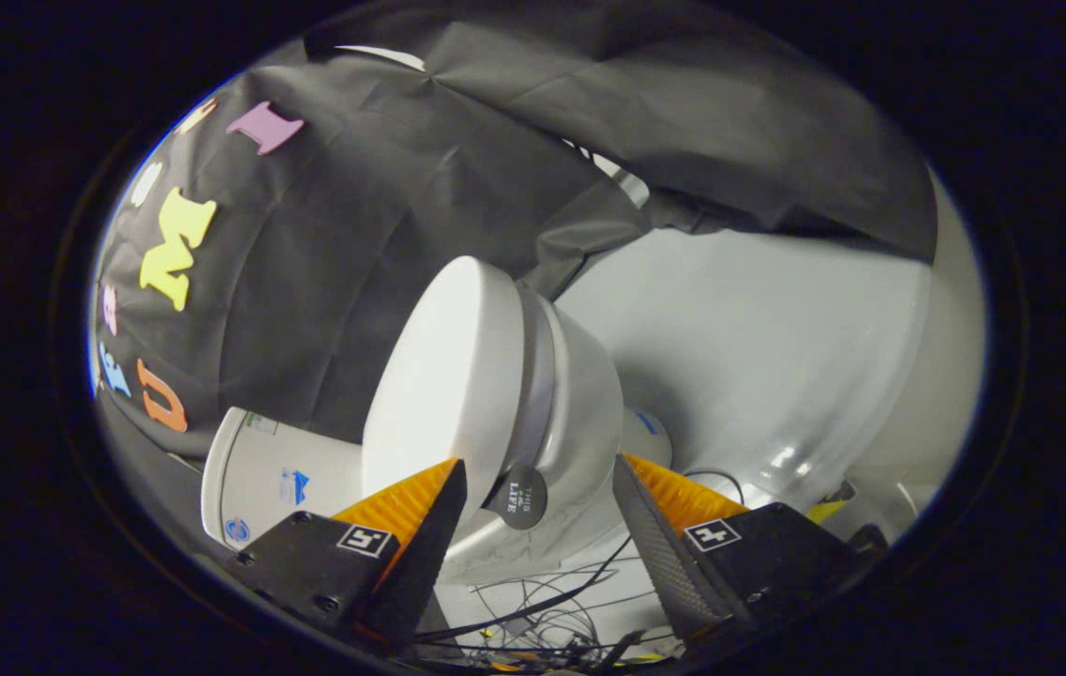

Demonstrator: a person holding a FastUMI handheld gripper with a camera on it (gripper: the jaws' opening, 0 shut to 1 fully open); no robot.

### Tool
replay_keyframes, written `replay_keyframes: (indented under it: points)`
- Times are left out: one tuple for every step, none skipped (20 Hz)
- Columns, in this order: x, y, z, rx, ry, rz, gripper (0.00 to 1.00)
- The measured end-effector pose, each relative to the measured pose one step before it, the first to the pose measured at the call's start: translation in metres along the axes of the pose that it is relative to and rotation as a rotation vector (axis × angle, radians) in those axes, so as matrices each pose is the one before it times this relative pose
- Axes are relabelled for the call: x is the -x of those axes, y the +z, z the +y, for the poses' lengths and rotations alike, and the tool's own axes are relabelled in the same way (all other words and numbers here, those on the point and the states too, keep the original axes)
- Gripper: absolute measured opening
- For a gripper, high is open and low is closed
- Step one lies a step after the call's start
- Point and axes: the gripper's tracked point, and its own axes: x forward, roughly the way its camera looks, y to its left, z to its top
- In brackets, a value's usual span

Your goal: Open the toilet lid.

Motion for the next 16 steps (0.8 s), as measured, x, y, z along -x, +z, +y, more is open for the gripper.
replay_keyframes:
  points:
    - [-0.00106, -0.00287, -0.00026, -0.01075, 0.00601, 0.01409, 0.96]
    - [-0.00193, -0.00275, -0.00036, -0.00771, 0.00302, 0.00981, 0.95]
    - [-0.00381, -0.00313, -0.00205, -0.0007, -0.00618, 0.00829, 0.9]
    - [-0.00223, -0.00222, -0.00074, 0.00068, -0.00312, 0.01276, 0.88]
    - [0.00028, -0.00142, 0.00087, -0.00125, 0.0021, 0.01031, 0.85]
    - [-0.00484, -0.00306, -0.00014, 0.00251, -0.00198, 0.00989, 0.81]
    - [-0.00268, -0.00283, -0.00279, 0.00457, -0.00524, 0.00772, 0.75]
    - [-0.00381, -0.00283, 0.00024, 0.00039, 0.00008, 0.00777, 0.69]
    - [-0.00015, -0.00119, 0.00303, -0.00518, 0.01216, 0.00804, 0.63]
    - [-0.00136, 0.00041, 0.00368, -0.00458, 0.0148, 0.00478, 0.61]
    - [-0.00217, -0.00078, 0.00501, -0.00031, 0.00851, 0.00138, 0.56]
    - [-0.00189, 0.00107, 0.00235, 0.00623, 0.01091, -0.00201, 0.51]
    - [-0.00173, -0.00167, 0.00197, 0.00644, 0.01172, 0.00146, 0.45]
    - [-0.00073, -0.00028, -0.00095, 0.00883, -0.0058, -0.00715, 0.39]
    - [0.00048, 0.00099, -0.00164, 0.00394, 0.00016, -0.00112, 0.33]
    - [0.00159, 0.00175, 0.00041, -0.01016, 0.00278, 0.00041, 0.34]
